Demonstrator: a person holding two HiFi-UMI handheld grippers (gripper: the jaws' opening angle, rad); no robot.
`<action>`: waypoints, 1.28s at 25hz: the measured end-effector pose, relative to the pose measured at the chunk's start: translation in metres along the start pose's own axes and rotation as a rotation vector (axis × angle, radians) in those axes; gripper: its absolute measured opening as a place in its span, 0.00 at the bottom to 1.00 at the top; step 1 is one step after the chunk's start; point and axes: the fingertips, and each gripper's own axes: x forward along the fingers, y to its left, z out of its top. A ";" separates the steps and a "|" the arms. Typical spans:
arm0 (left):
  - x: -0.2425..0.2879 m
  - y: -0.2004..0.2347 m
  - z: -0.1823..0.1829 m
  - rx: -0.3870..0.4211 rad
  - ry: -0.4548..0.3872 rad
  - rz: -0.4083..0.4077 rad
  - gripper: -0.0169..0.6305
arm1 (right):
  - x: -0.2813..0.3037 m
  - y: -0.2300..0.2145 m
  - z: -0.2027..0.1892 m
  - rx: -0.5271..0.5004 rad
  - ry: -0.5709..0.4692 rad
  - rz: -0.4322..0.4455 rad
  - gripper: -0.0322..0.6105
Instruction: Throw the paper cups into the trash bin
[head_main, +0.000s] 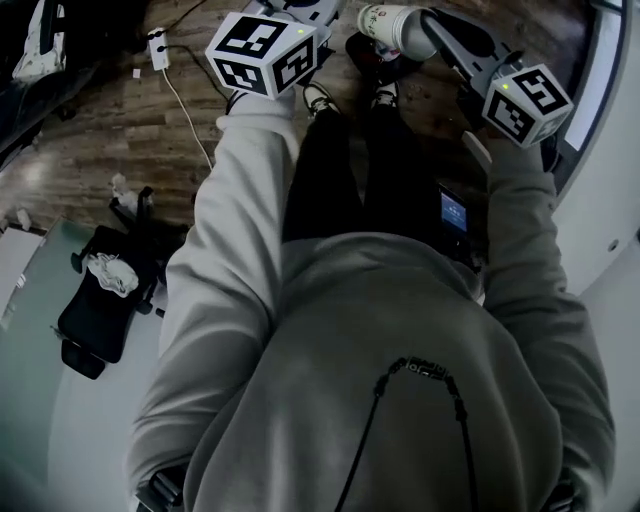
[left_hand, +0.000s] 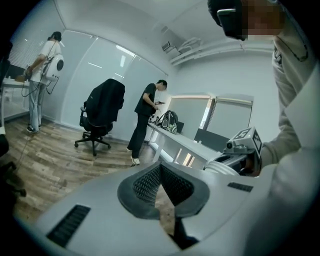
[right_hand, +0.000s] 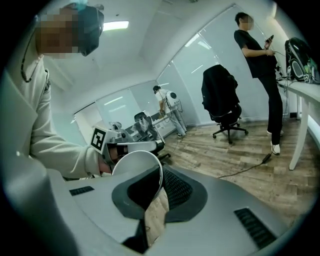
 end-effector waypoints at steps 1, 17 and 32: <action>0.004 0.003 -0.015 -0.001 0.014 -0.002 0.02 | 0.004 -0.007 -0.016 0.019 0.008 -0.007 0.11; 0.025 0.029 -0.216 -0.138 0.120 0.006 0.02 | 0.024 -0.059 -0.225 0.069 0.252 -0.132 0.11; 0.070 0.053 -0.382 -0.222 0.245 -0.010 0.02 | 0.044 -0.136 -0.375 0.024 0.456 -0.205 0.11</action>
